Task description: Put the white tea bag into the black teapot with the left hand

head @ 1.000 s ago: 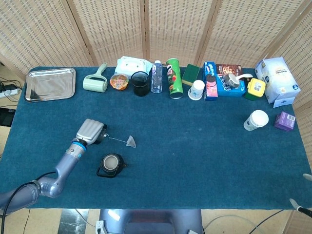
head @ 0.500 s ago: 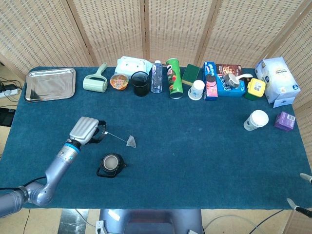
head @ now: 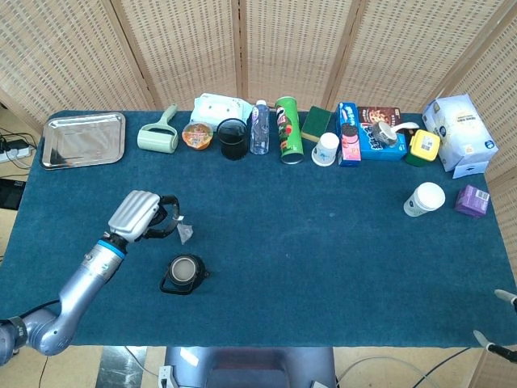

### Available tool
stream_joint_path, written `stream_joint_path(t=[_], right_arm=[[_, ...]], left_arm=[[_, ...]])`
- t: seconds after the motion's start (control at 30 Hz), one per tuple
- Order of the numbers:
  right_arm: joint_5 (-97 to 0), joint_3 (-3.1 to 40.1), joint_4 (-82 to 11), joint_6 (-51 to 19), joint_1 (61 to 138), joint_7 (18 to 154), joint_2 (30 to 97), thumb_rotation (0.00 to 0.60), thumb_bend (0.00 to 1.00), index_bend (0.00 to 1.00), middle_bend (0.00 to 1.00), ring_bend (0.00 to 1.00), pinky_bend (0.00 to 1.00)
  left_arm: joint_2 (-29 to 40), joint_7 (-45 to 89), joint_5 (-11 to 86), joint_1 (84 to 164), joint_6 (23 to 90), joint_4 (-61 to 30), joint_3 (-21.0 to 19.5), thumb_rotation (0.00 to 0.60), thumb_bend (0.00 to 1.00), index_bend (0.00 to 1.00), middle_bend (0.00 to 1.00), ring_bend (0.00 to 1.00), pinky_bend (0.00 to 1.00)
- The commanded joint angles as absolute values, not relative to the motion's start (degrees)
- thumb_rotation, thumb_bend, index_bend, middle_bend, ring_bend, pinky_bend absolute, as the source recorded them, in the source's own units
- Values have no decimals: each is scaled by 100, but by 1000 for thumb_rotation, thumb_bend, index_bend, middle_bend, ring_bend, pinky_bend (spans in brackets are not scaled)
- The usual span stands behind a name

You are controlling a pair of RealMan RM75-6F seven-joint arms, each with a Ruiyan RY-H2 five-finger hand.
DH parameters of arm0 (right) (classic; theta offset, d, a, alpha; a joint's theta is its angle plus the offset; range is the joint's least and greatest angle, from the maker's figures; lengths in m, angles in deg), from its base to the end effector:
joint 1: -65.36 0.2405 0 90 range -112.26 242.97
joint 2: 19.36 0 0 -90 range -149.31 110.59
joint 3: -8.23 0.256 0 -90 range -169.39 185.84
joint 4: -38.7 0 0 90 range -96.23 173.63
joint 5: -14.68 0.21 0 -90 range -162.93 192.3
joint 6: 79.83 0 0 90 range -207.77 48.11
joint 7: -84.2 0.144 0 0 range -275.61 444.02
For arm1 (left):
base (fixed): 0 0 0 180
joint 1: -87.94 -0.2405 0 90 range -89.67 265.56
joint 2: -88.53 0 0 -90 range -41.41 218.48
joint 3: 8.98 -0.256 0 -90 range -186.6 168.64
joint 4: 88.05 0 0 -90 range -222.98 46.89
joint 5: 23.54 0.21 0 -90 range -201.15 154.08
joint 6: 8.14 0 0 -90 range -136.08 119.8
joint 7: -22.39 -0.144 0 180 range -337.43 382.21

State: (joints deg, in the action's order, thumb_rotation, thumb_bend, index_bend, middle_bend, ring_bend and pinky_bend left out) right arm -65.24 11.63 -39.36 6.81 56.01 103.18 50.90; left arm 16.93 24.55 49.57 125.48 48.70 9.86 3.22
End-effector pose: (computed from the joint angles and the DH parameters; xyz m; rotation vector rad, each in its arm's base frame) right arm -0.3941 -0.0908 0.1625 1.0154 -1.1466 0.8409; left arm -0.1477 0.3332 0.0731 -1.7750 -1.1240 -1.1973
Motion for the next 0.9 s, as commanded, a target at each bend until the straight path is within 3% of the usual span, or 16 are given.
stream_joint_path(t=[0.03, 0.63, 0.9], right_arm=[[-6544, 1156, -3892, 681, 5603, 10363, 5116, 600, 184, 249, 273, 191, 154], [-6538, 1171, -3749, 585, 5647, 10486, 5171, 600, 185, 248, 274, 191, 152], [-6572, 1145, -3761, 575, 5656, 10446, 5180, 600, 185, 248, 273, 191, 152]], left_arm=[[1935, 2641, 5102, 12462, 5010, 1285, 357, 600, 521, 679, 1000, 1000, 950], [2742, 3292, 5865, 12189, 5366, 2160, 208, 600, 520, 679, 1000, 1000, 950], [2958, 3405, 6264, 12065, 5397, 2366, -78, 600, 520, 679, 1000, 1000, 951]])
